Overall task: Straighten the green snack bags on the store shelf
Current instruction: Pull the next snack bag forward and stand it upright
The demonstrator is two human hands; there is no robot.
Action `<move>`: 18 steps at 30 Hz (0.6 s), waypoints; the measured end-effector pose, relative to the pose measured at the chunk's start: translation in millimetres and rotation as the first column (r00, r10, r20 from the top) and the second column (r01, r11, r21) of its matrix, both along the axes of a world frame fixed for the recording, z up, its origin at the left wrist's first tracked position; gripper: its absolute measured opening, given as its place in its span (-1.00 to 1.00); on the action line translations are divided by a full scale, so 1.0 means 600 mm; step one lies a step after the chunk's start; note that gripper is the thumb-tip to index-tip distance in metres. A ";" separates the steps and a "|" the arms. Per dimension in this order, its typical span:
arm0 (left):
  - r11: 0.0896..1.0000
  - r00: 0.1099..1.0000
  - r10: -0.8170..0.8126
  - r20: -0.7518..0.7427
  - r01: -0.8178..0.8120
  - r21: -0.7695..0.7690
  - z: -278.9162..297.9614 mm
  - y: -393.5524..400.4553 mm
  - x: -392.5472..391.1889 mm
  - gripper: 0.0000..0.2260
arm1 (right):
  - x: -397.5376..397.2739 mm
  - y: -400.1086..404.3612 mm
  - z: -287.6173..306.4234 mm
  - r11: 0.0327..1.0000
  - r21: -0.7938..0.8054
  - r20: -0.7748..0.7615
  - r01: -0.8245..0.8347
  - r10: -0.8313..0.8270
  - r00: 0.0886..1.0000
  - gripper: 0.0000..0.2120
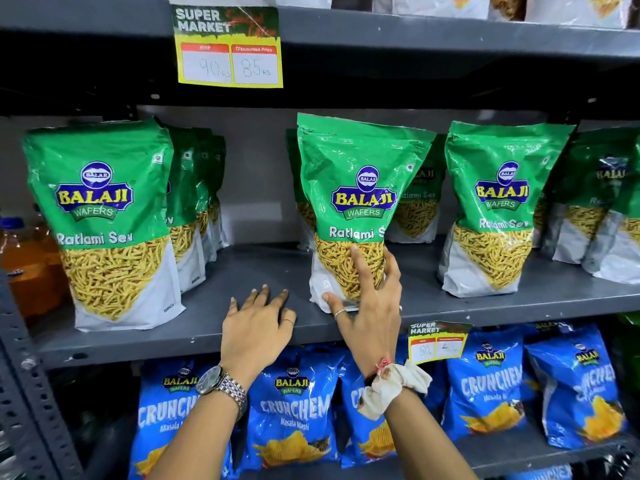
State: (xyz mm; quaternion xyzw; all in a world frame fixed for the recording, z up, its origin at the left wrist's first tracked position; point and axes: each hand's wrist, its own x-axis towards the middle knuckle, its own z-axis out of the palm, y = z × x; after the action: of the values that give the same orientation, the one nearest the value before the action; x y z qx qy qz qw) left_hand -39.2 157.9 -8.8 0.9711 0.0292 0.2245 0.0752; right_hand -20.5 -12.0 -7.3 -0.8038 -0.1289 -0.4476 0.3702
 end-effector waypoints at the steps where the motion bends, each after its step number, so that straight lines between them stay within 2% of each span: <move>1: 1.000 1.000 0.003 -0.001 -0.003 0.002 0.000 0.000 0.000 -0.36 | 0.001 0.001 0.000 1.000 -0.003 -0.009 0.011 -0.011 1.000 -0.31; 8: 1.000 1.000 0.014 0.003 -0.014 0.009 0.001 -0.003 -0.001 -0.34 | 0.005 0.012 0.005 0.997 -0.034 -0.046 0.074 -0.076 0.996 -0.32; 18: 1.000 1.000 0.008 -0.003 -0.008 0.001 0.003 -0.003 -0.002 -0.42 | 0.006 0.025 0.005 0.997 -0.036 -0.039 0.072 -0.073 0.997 -0.31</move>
State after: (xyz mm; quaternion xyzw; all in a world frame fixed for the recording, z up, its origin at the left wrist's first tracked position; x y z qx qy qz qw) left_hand -40.6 156.3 -7.2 0.9714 0.0331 0.2235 0.0738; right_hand -16.6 3.1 -4.5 -0.8231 -0.0996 -0.4420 0.3423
